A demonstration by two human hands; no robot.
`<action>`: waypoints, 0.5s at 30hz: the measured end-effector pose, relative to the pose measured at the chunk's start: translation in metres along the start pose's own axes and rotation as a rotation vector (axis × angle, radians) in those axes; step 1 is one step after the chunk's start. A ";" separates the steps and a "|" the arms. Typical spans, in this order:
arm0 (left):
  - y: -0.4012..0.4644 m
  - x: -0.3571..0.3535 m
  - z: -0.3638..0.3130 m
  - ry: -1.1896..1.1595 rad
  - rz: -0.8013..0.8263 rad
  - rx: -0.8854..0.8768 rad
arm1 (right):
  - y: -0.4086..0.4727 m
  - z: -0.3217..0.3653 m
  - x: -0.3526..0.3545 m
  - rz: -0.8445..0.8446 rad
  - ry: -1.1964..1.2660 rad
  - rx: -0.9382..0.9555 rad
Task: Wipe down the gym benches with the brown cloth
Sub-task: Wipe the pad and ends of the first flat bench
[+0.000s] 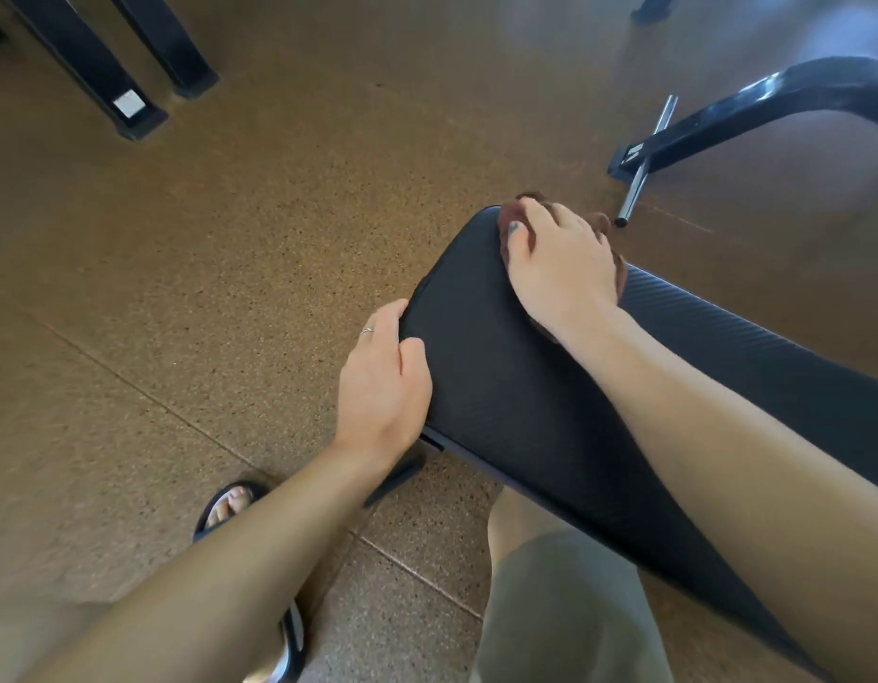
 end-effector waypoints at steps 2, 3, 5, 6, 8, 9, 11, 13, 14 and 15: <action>0.003 0.007 0.002 -0.091 0.057 0.025 | 0.008 0.028 -0.012 0.011 -0.028 -0.015; 0.006 0.011 0.003 -0.151 0.088 0.071 | 0.005 0.040 -0.018 0.020 -0.052 0.018; 0.012 0.019 0.004 -0.407 0.120 0.204 | -0.015 0.061 -0.026 0.048 -0.084 0.120; 0.015 0.024 0.006 -0.578 0.115 0.282 | -0.033 0.070 -0.028 0.060 -0.089 0.192; 0.021 0.034 0.013 -0.829 0.050 0.431 | -0.074 0.080 -0.030 0.070 -0.084 0.354; 0.021 0.038 0.016 -0.870 0.027 0.487 | -0.093 0.080 -0.029 0.074 -0.067 0.420; 0.015 0.041 0.019 -0.825 0.075 0.549 | -0.123 0.070 -0.025 0.094 -0.031 0.530; 0.010 0.038 0.016 -0.778 0.137 0.569 | -0.148 0.050 -0.019 0.129 -0.103 0.635; 0.009 0.037 0.015 -0.782 0.136 0.583 | -0.159 0.037 -0.016 0.145 -0.187 0.700; 0.009 0.036 0.015 -0.795 0.117 0.590 | -0.170 0.022 -0.013 0.158 -0.272 0.762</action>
Point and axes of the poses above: each hand's wrist, its own y-axis towards the middle knuckle, its own x-axis out of the back of the hand, z = x × y, the point moved 1 cm from there along y, towards the middle knuckle, and after that the axes turned 5 degrees about -x, right-handed, at the moved point
